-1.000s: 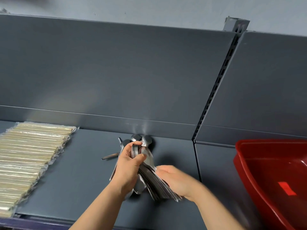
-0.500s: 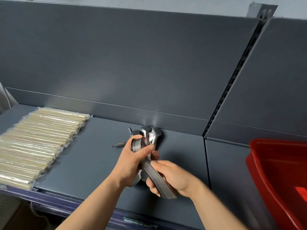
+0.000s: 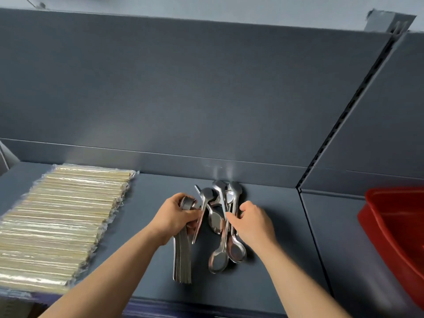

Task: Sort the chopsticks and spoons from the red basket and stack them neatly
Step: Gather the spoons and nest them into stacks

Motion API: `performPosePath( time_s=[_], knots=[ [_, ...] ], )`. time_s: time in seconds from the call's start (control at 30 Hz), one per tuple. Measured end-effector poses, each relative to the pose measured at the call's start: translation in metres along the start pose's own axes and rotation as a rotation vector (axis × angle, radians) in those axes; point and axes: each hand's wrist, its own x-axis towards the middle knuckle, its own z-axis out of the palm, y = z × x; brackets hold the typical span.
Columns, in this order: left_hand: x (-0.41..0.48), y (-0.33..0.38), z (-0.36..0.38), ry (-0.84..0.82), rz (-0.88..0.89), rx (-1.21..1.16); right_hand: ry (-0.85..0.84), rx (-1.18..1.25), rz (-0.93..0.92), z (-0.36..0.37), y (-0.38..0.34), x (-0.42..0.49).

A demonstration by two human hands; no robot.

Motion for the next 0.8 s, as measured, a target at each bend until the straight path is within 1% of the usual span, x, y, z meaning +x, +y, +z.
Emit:
performPosePath(
  time_s=[0.1, 0.2, 0.3, 0.4, 0.5, 0.57, 0.7, 0.8],
  knots=[
    [0.014, 0.0, -0.004, -0.037, -0.056, 0.029, 0.021, -0.02, 0.088, 0.005, -0.009, 0.007],
    [0.024, -0.001, -0.001, -0.075, -0.084, 0.065, 0.011, 0.078, 0.186, 0.007, -0.01, 0.015],
    [0.031, -0.001, 0.003, -0.07, -0.068, 0.13, -0.002, 0.239, 0.198, 0.007, -0.008, 0.017],
    [0.036, 0.002, 0.005, -0.056, -0.036, 0.192, 0.032, 0.386, 0.175, 0.005, -0.006, 0.012],
    [0.04, 0.006, 0.003, -0.084, -0.098, 0.085, 0.091, 0.432, 0.127, 0.0, -0.009, 0.004],
    [0.041, 0.008, -0.003, -0.114, -0.153, 0.01, 0.086, 0.421, 0.069, 0.001, -0.015, -0.002],
    [0.04, 0.006, -0.018, -0.148, -0.198, -0.122, -0.058, 0.351, -0.053, 0.016, -0.034, -0.012],
    [0.036, 0.0, -0.032, -0.116, -0.213, -0.224, -0.092, 0.277, -0.085, 0.029, -0.045, -0.012]
  ],
)
